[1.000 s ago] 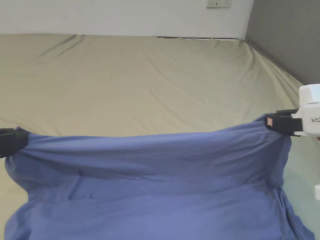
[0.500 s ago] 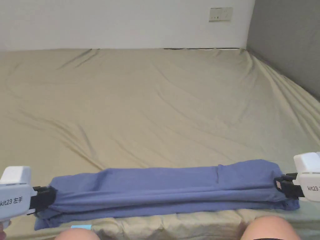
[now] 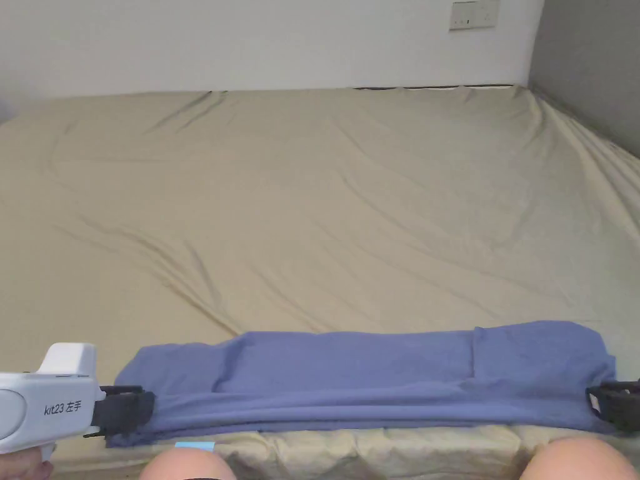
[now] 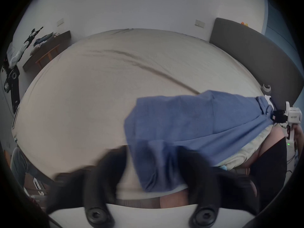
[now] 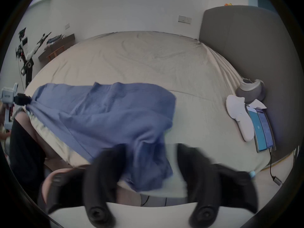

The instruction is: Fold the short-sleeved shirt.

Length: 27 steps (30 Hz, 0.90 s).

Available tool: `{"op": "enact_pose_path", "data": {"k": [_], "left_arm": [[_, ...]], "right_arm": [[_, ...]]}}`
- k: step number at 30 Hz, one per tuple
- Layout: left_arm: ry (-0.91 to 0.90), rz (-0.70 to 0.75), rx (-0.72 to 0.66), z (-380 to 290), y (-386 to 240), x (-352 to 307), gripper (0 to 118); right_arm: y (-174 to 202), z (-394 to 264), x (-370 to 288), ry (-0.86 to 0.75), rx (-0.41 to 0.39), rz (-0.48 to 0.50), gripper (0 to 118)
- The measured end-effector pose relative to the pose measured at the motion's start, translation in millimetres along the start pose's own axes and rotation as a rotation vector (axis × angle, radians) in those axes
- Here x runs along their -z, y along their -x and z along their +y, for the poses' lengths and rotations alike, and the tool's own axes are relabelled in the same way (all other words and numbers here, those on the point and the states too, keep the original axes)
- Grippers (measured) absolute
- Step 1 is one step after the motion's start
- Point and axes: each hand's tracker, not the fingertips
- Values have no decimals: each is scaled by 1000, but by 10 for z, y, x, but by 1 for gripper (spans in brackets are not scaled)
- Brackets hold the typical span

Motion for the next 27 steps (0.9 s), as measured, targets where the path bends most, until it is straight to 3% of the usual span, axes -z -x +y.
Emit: {"op": "enact_pose_path", "data": {"k": [1,2,4,5,6,7,10,15,16,17,18,19,20,22,23,27], "left_arm": [[-2,-1,-4,12,38,-75,99],[-9,-29,-5,20,88,-201,107],[-53,-71,-7,38,135,-421,102],[-81,-80,-21,47,147,-544,88],[-121,-101,-43,53,159,-655,42],[-144,-119,-40,54,170,-717,0],[-154,-115,-56,21,155,-678,0],[-104,-289,-174,27,425,-347,0],[-111,-318,-219,56,549,-303,5],[-100,-356,-285,62,697,-216,18],[-73,-413,-362,53,851,-116,48],[-46,-462,-435,23,970,-19,48],[-9,-532,-516,3,1099,66,58],[49,-621,-583,-87,1208,281,103],[64,-642,-583,-130,1225,386,118],[53,-665,-568,-210,1160,654,118]], "right_arm": [[-34,9,-100,-17,15,7,81],[-46,28,-242,-74,12,9,81],[9,72,-465,-150,-6,-52,79],[82,89,-576,-182,-11,-89,68],[176,88,-668,-213,-8,-82,29],[259,89,-715,-234,-2,-41,0],[617,96,-734,-270,3,-8,0],[1185,288,-677,-266,-116,87,0],[1259,326,-684,-276,-127,96,0],[1329,367,-693,-291,-127,100,0],[1388,410,-717,-304,-119,116,0],[1429,443,-729,-313,-105,135,0],[1464,474,-728,-319,-88,157,0],[1526,517,-724,-324,-75,164,0],[1561,540,-717,-327,-72,166,0],[1637,584,-638,-319,-55,171,0]]}}
